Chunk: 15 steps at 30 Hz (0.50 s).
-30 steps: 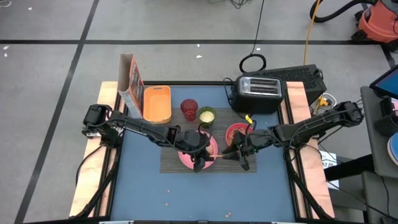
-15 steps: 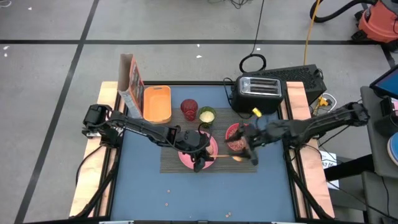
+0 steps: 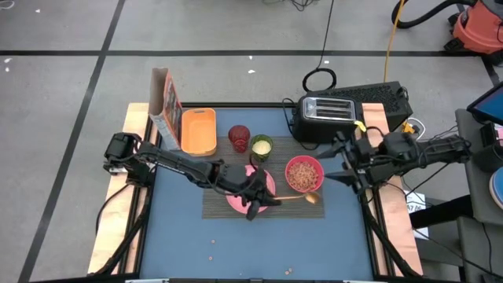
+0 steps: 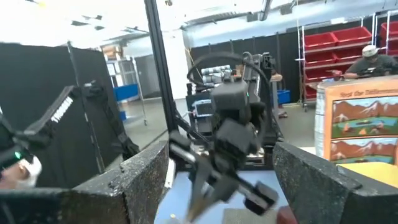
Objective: Arrange a breakfast setting
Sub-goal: Put the gold spoon to the right of the pink bowl
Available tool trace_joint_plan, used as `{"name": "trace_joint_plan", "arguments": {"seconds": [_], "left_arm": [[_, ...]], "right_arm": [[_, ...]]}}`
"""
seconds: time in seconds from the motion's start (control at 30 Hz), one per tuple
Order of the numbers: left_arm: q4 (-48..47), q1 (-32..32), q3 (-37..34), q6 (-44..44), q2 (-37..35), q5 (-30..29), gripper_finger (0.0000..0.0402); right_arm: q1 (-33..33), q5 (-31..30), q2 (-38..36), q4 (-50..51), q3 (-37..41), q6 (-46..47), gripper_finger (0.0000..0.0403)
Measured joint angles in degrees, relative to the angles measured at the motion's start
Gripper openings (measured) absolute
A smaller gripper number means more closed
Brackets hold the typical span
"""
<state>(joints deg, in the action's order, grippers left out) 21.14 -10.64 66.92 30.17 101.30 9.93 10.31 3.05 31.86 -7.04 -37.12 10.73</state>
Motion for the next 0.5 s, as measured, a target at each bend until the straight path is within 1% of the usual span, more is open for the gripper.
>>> {"name": "trace_joint_plan", "arguments": {"seconds": [0.2, 0.4, 0.5], "left_arm": [[9.6, 0.1, 0.0, -3.1, 0.0, -2.6, 0.0015], [17.4, 0.6, 0.0, -6.6, -0.1, -6.1, 0.0015], [20.6, 1.1, 0.0, -8.6, -0.1, -8.5, 0.0015]], "right_arm": [[0.0, 0.0, -2.7, 5.5, 0.0, -3.6, 0.0277], [0.0, 0.0, -1.8, 9.5, 0.0, -4.4, 0.0277], [0.0, 0.0, -0.2, 9.3, 0.0, -4.4, 0.0277]]}}
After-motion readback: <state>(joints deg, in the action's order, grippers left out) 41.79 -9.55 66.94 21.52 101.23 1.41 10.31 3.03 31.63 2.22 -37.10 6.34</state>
